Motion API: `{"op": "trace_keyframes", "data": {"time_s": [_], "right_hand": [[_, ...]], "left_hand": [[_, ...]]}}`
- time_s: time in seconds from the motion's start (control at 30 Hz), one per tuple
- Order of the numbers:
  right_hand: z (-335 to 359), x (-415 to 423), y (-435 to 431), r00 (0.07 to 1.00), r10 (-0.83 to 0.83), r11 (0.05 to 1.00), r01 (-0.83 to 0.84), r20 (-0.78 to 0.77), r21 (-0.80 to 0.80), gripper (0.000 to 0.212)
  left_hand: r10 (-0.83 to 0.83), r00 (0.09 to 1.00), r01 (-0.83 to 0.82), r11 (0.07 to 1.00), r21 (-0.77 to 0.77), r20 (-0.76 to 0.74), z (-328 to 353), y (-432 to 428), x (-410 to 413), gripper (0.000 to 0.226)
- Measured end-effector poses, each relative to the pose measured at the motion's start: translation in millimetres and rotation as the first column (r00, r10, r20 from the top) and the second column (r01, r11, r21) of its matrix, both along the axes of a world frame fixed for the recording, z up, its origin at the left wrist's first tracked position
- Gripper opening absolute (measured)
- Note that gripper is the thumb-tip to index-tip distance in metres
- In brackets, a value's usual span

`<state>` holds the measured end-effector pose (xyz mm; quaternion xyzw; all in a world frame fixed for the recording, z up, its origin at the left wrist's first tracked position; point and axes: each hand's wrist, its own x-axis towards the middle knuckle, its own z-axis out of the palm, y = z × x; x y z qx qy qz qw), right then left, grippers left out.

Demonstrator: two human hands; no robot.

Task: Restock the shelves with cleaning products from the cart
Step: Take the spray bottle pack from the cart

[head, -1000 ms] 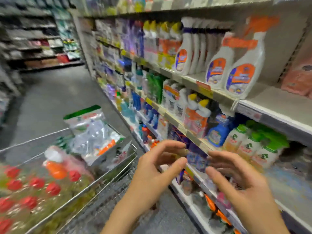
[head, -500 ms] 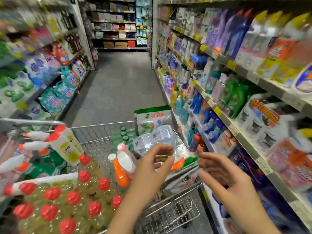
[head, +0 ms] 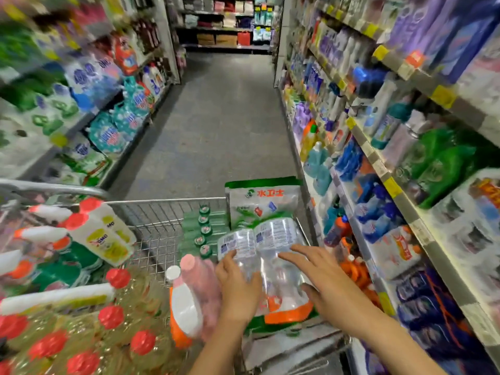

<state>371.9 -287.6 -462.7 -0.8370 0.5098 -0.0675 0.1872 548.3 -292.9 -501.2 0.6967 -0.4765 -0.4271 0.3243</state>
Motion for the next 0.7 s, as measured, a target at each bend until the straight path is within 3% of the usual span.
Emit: {"op": "trace_keyframes", "data": {"time_s": [0.1,0.17,0.23,0.27,0.3,0.4,0.5,0.57,0.63,0.7], "right_hand": [[-13,-11,-27,0.982,0.107,0.993,-0.098,-0.157,0.061,0.091],[-17,-15,-42,0.944,0.233,0.971,-0.237,-0.235,0.011,0.101],[-19,-14,-55,0.918,0.248,0.965,-0.262,-0.31,-0.006,0.106],[-23,-16,-61,0.906,0.281,0.959,-0.28,-0.317,0.05,0.104],[-36,-18,-66,0.908,0.325,0.941,-0.339,-0.266,-0.006,0.1],[-53,-27,-78,0.886,0.399,0.917,-0.38,-0.238,0.12,0.079],[-63,-28,-86,0.881,0.404,0.914,-0.377,-0.245,0.151,0.08],[-60,-21,-88,0.87,0.405,0.913,-0.401,-0.279,0.076,0.086],[-49,-15,-92,0.82,0.455,0.887,-0.451,-0.346,0.098,0.091],[-49,-17,-96,0.816,0.445,0.874,-0.486,-0.37,-0.019,0.09]], "left_hand": [[0.153,0.988,-0.15,0.981,0.122,-0.02,-14,-14,-2,0.062],[0.224,0.972,-0.21,0.963,0.167,-0.071,-22,-19,-4,0.057],[0.287,0.95,-0.258,0.944,0.207,-0.127,-26,-23,-8,0.056],[0.311,0.941,-0.279,0.935,0.22,-0.13,-28,-25,-10,0.055],[0.323,0.939,-0.292,0.928,0.231,-0.114,-29,-26,-12,0.053],[0.319,0.947,-0.314,0.917,0.244,0.019,-28,-27,-12,0.05],[0.264,0.957,-0.285,0.934,0.214,0.122,-32,-31,-11,0.057],[0.222,0.964,-0.253,0.935,0.25,0.144,-32,-36,-12,0.054],[0.186,0.968,-0.23,0.928,0.295,0.167,-31,-40,-11,0.053],[0.144,0.979,-0.186,0.921,0.344,0.143,-24,-43,-7,0.055]]}}
